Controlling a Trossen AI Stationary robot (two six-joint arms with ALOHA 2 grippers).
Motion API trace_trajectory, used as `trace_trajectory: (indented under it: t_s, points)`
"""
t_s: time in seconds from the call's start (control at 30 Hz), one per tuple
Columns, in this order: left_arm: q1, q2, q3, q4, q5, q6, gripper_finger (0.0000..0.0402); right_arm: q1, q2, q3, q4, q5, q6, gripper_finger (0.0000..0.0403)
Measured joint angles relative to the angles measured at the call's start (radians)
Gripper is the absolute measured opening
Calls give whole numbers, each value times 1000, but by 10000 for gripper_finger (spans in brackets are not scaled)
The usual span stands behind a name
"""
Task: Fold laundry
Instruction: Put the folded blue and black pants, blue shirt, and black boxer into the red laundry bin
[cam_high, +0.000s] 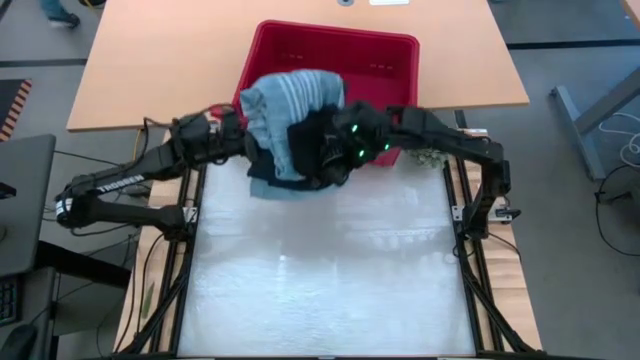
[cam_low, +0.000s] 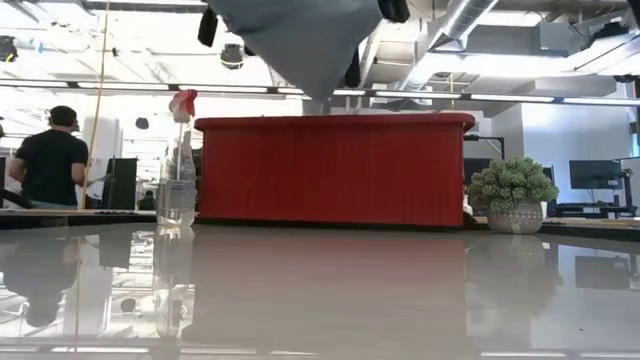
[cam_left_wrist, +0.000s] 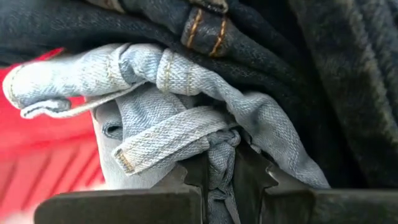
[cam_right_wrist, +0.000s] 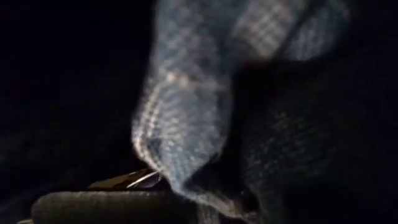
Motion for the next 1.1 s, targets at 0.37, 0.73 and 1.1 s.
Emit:
trace_trajectory:
  t_s: [0.37, 0.73, 1.1]
  points:
    - [139, 214, 329, -109, 70, 138, 26, -165, -1, 167, -79, -45, -116, 74]
    - [349, 555, 609, -191, 193, 247, 26, -411, 56, 166, -48, -92, -232, 74]
    - [501, 890, 945, -257, 230, 292, 26, -605, 236, 166, 171, -157, -291, 74]
